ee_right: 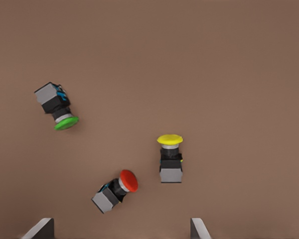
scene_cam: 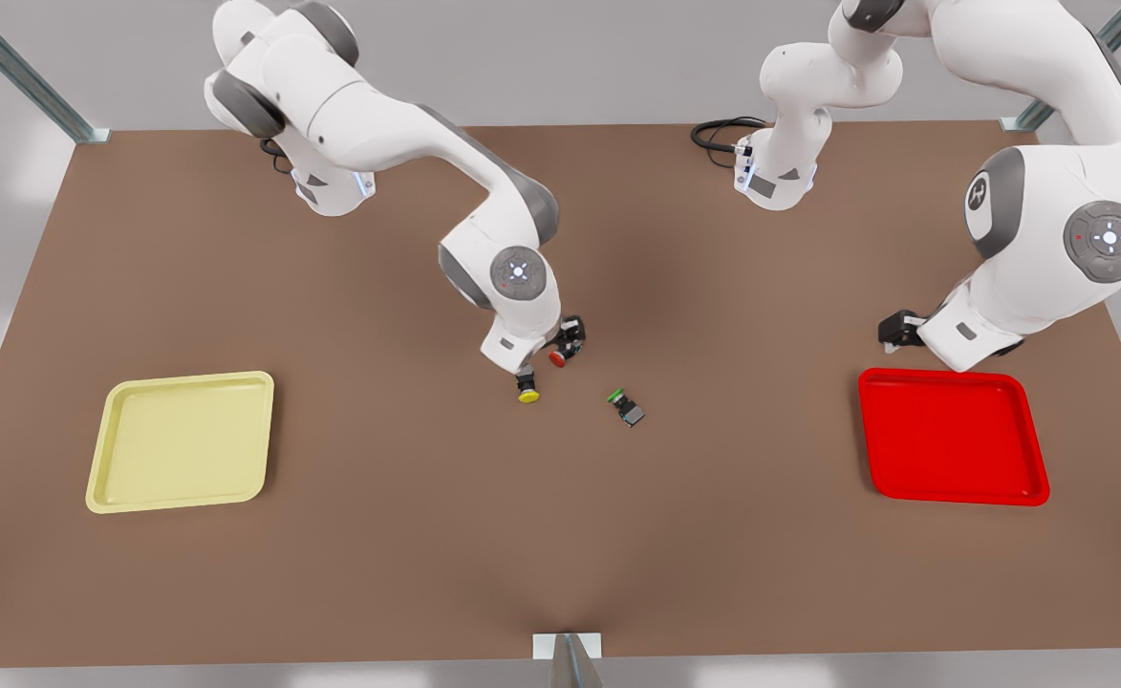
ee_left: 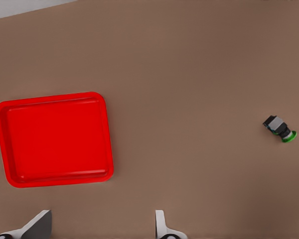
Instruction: Place the switches on the corresponding trays according to their colors
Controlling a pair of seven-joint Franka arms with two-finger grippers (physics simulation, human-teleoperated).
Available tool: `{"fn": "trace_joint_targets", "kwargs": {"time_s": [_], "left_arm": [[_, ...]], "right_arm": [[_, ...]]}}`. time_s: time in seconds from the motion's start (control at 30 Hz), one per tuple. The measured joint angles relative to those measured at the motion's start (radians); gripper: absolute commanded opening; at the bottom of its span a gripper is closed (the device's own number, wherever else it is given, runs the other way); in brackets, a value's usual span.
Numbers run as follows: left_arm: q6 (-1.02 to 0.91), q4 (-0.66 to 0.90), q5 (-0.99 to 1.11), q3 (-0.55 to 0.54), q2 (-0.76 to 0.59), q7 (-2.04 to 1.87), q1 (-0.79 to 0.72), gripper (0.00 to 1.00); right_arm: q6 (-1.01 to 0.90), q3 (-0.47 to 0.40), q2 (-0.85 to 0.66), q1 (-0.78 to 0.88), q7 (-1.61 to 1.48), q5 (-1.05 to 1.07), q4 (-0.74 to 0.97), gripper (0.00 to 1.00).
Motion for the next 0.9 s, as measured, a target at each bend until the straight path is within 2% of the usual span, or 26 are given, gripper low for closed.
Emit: {"fn": "trace_joint_targets", "kwargs": {"time_s": [0.03, 0.13, 0.2, 0.37, 0.43, 0.6, 0.9], "left_arm": [[0.000, 0.000, 0.000, 0.000, 0.000, 0.000, 0.000, 1.00], [0.000, 0.000, 0.000, 0.000, 0.002, 0.000, 0.000, 1.00], [0.000, 0.000, 0.000, 0.000, 0.002, 0.001, 0.000, 1.00], [0.000, -0.002, 0.000, 0.000, 0.002, 0.000, 0.000, 1.00], [-0.004, -0.003, 0.000, 0.000, 0.002, 0.000, 0.000, 1.00], [-0.005, -0.003, 0.000, 0.000, 0.003, 0.000, 0.000, 1.00], [-0.005, -0.002, 0.000, 0.000, 0.012, -0.002, 0.000, 1.00]], "right_arm": [[0.003, 0.000, 0.006, 0.004, 0.002, -0.002, -0.001, 1.00], [-0.008, -0.007, 0.004, 0.004, 0.018, -0.020, -0.032, 0.83], [0.006, -0.009, 0.013, 0.000, 0.015, -0.019, -0.050, 0.83], [0.362, -0.009, -0.035, -0.034, -0.039, -0.068, -0.328, 0.83], [0.401, -0.012, -0.024, -0.034, -0.037, -0.112, -0.375, 0.83], [0.429, -0.014, 0.021, -0.035, -0.011, -0.183, -0.396, 0.83], [0.487, -0.017, 0.060, -0.045, 0.038, -0.188, -0.401, 0.83]]}}
